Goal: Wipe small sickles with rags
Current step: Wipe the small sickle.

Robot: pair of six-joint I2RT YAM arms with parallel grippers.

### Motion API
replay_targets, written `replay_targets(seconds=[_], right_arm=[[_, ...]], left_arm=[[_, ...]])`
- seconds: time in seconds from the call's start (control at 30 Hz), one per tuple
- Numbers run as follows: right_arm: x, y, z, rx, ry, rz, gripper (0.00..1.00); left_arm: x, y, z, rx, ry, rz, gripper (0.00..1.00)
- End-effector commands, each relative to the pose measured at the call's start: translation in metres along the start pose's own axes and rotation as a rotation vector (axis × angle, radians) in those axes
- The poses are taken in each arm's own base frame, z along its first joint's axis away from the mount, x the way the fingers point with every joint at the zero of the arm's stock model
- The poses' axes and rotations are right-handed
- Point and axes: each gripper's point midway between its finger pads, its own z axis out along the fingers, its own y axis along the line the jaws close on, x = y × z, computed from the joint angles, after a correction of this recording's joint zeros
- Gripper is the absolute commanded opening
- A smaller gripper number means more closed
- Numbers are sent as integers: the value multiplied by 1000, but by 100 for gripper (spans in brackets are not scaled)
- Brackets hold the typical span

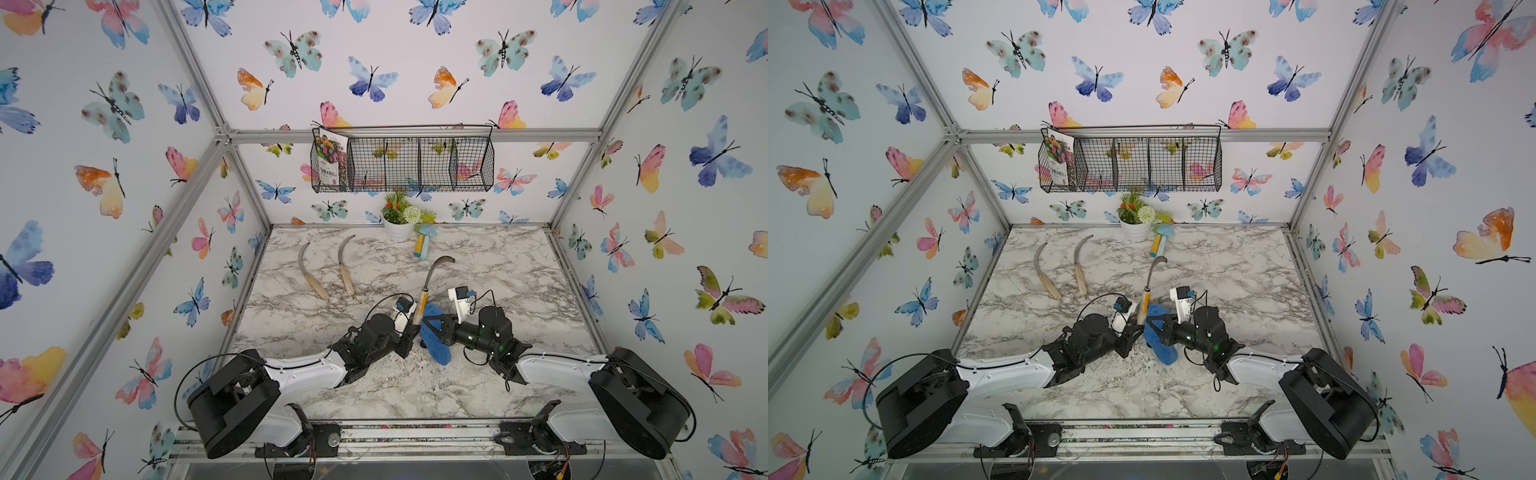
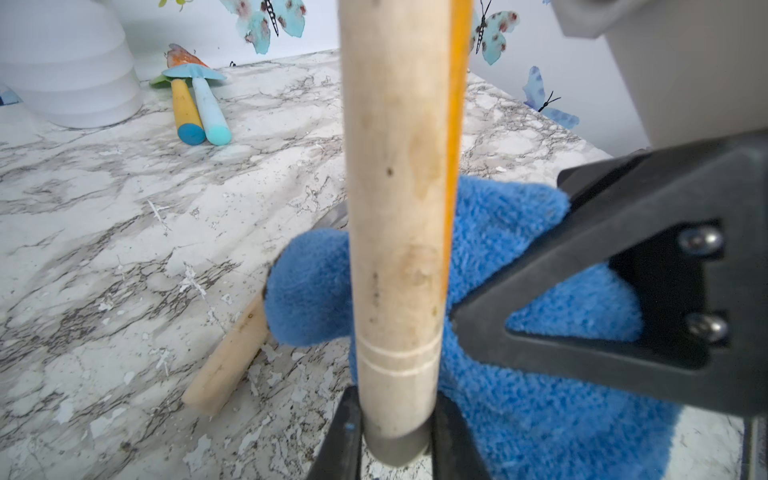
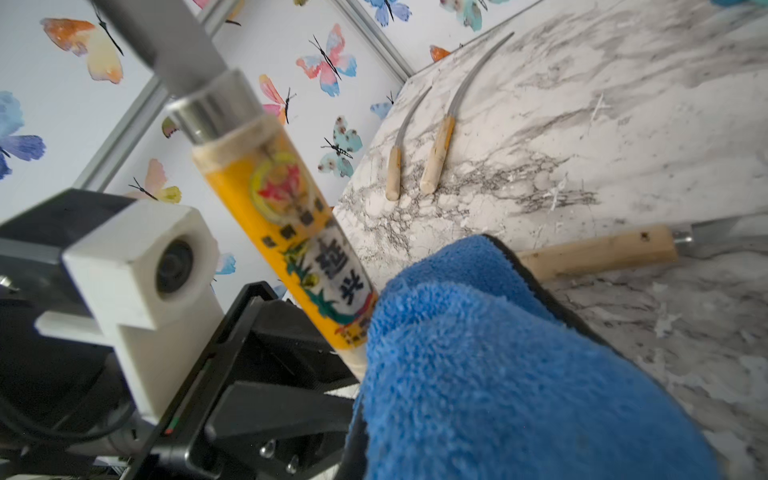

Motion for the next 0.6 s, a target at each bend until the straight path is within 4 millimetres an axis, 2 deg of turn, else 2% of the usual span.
replay_targets(seconds=[0.0,0.17,0.33,0.47,0.57], right_arm=[[-10,27,0,-89,-33,-33,2],[-47,43,-16,-42,-138,-103,2],[-82,74,-34,-55,-203,-181,2],[-96,88,-48,-53,-237,-211,2],[-94,91,-52,-50,-220,-205,2]], left_arm=[[-31,-15,-4,62,-104,12,0],[-32,-15,-6,63,-108,11,0],[-31,-15,-5,63,-107,12,0],[-31,-15,-5,64,-106,12,0],[-31,-14,-5,54,-108,11,0]])
